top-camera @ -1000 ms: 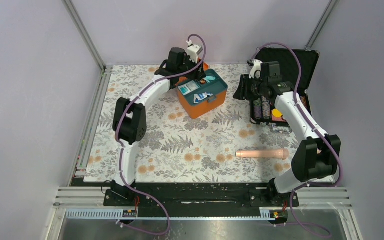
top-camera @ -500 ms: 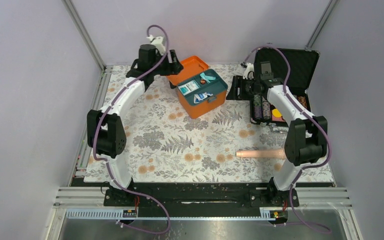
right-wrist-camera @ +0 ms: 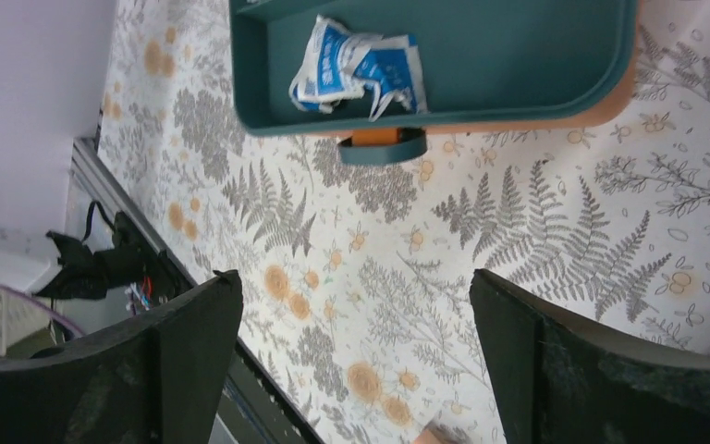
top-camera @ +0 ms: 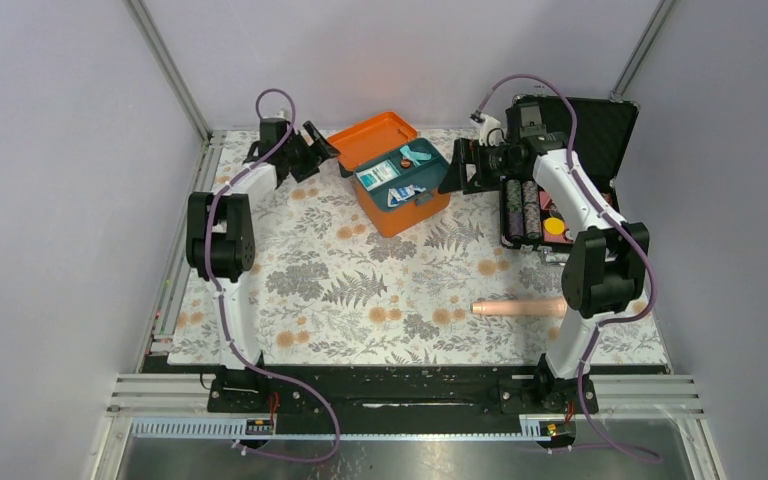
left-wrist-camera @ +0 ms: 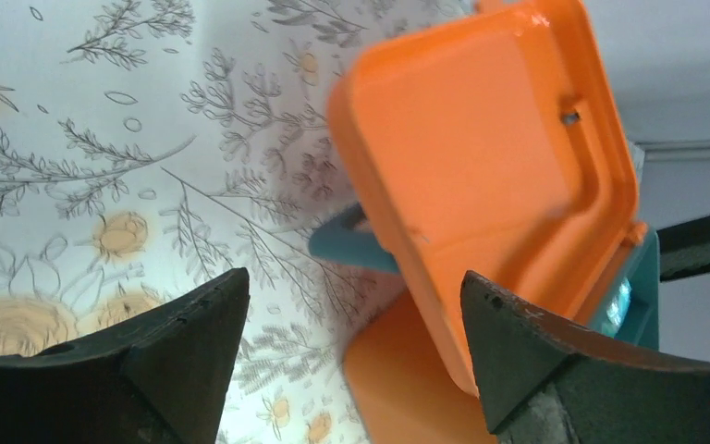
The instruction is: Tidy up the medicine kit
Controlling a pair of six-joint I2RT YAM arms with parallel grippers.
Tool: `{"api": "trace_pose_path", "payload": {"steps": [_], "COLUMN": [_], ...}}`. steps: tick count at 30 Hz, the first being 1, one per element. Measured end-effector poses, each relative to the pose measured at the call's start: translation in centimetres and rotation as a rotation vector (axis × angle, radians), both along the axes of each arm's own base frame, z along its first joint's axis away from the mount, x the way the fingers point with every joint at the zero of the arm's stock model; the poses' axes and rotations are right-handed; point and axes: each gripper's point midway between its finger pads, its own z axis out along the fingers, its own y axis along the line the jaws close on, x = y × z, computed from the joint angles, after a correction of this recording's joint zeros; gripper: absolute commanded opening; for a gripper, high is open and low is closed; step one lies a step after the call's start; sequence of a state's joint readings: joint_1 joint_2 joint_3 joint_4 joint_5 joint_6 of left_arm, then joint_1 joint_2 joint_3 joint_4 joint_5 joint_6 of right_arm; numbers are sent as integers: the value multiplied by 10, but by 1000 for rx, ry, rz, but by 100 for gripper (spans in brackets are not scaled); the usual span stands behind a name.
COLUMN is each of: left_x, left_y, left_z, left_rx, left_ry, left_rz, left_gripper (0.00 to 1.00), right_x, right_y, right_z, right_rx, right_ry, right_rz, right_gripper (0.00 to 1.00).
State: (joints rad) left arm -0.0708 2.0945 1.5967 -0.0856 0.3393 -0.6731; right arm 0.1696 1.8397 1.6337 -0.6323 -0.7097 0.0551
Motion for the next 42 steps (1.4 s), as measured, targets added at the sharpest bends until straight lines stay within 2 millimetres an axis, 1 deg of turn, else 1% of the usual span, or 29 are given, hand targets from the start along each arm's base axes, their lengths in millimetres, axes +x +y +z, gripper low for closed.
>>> {"api": "trace_pose_path", "payload": {"steps": [3, 5, 8, 10, 13, 16, 19, 22, 23, 26, 29, 32, 33, 34, 35, 37, 40, 42], "left_x": [17, 25, 38, 45, 46, 48, 49, 47, 46, 39, 26, 10, 6, 0, -8, -23, -46, -61], "left_y": [4, 3, -2, -11, -26, -39, -48, -50, -51, -49, -47, -47, -47, -46, -45, -42, -29, -18], "left_z": [-30, -43, -49, -47, -39, -20, -3, 7, 11, 26, 42, 53, 55, 56, 58, 60, 64, 66], "left_rx": [-88, -153, -243, -302, -367, -416, -441, -456, -459, -463, -455, -444, -444, -445, -448, -453, -458, -458], "left_ry": [38, 51, 38, 15, -6, -57, -109, -133, -143, -169, -189, -202, -201, -197, -191, -179, -163, -155], "left_rz": [28, 36, 34, 8, -35, -85, -126, -148, -158, -163, -178, -196, -199, -198, -200, -199, -181, -161], "left_gripper": [89, 89, 88, 85, 75, 64, 45, 26, 19, 6, 3, 2, 3, 9, 11, 11, 12, 16], "right_x": [-10, -20, -27, -30, -33, -35, -31, -26, -25, -20, -9, 3, 6, 9, 11, 13, 14, 15], "right_y": [-1, -3, -6, -9, -12, -15, -17, -17, -17, -18, -16, -13, -13, -12, -11, -8, -4, 0], "right_z": [5, 4, 0, -7, -19, -27, -30, -32, -33, -38, -43, -48, -49, -50, -51, -52, -52, -52], "right_rx": [-12, -29, -54, -76, -101, -120, -138, -145, -149, -156, -156, -154, -153, -149, -145, -131, -105, -87], "right_ry": [3, 18, 42, 65, 101, 125, 120, 111, 110, 115, 112, 104, 102, 99, 100, 104, 117, 125], "right_rz": [54, 109, 159, 200, 238, 261, 273, 278, 277, 275, 273, 271, 270, 268, 266, 260, 251, 248], "right_gripper": [100, 100, 99, 100, 99, 100, 100, 100, 100, 100, 99, 100, 100, 100, 100, 100, 100, 100]}}
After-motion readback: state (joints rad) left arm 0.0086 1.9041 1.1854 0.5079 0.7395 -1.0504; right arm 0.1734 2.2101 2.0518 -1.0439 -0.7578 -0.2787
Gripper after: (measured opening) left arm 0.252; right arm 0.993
